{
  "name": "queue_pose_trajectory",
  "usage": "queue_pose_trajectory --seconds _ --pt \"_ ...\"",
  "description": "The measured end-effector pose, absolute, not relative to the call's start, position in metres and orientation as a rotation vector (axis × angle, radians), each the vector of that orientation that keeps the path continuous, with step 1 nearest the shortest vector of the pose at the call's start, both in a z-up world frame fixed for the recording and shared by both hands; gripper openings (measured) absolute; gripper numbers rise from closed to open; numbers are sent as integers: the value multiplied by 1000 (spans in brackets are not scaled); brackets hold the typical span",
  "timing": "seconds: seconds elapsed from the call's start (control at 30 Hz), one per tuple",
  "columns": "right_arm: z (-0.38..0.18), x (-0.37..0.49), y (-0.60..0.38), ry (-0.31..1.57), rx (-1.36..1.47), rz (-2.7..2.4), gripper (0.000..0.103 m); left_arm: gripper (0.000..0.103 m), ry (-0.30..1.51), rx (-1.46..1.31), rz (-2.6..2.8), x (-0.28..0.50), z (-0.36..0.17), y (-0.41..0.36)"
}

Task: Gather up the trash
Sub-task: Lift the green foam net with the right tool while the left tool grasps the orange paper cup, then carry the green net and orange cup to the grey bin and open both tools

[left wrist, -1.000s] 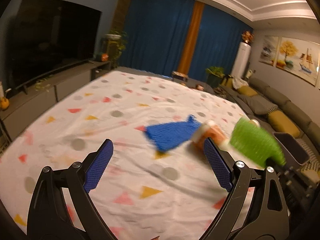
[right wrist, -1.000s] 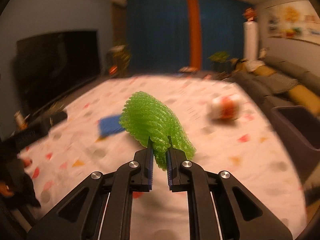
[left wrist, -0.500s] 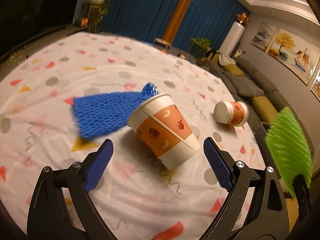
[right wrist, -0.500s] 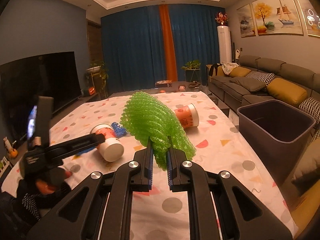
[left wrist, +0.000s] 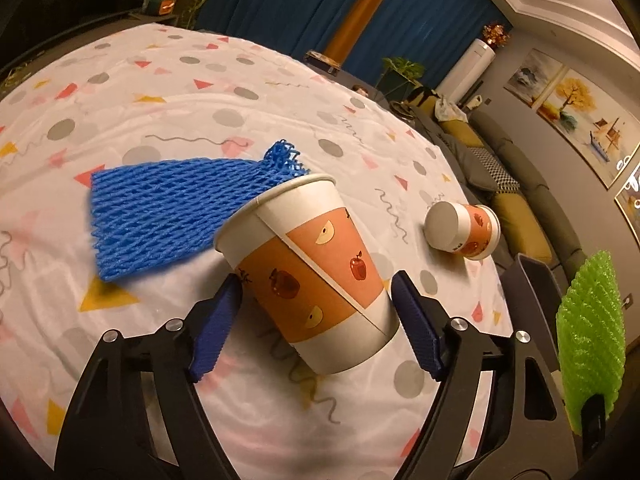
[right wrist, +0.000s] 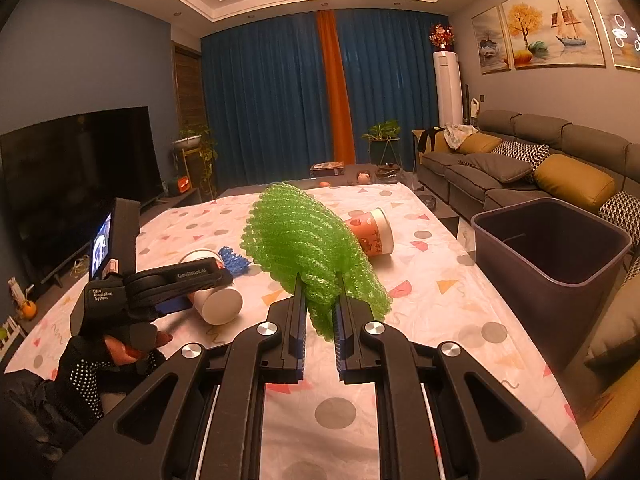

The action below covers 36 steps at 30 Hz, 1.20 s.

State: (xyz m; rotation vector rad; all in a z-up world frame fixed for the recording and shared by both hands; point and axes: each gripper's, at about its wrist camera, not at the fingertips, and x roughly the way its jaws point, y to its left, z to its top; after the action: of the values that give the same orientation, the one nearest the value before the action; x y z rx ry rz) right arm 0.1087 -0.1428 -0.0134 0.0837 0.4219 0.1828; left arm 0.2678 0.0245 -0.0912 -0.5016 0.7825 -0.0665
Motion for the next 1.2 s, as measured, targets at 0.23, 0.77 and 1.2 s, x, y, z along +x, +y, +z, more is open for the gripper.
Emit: queue_pose_trajectory --seconds 0.23,0.77,1.2 --pt "-15 112 -148 431 93 165 13 64 767 -501 -127 269 -92 19" --pt "-9 108 -159 409 114 104 13 61 699 -461 -199 243 -68 6" --pt "0 100 -176 367 128 61 13 61 618 -373 -310 215 -32 -33"
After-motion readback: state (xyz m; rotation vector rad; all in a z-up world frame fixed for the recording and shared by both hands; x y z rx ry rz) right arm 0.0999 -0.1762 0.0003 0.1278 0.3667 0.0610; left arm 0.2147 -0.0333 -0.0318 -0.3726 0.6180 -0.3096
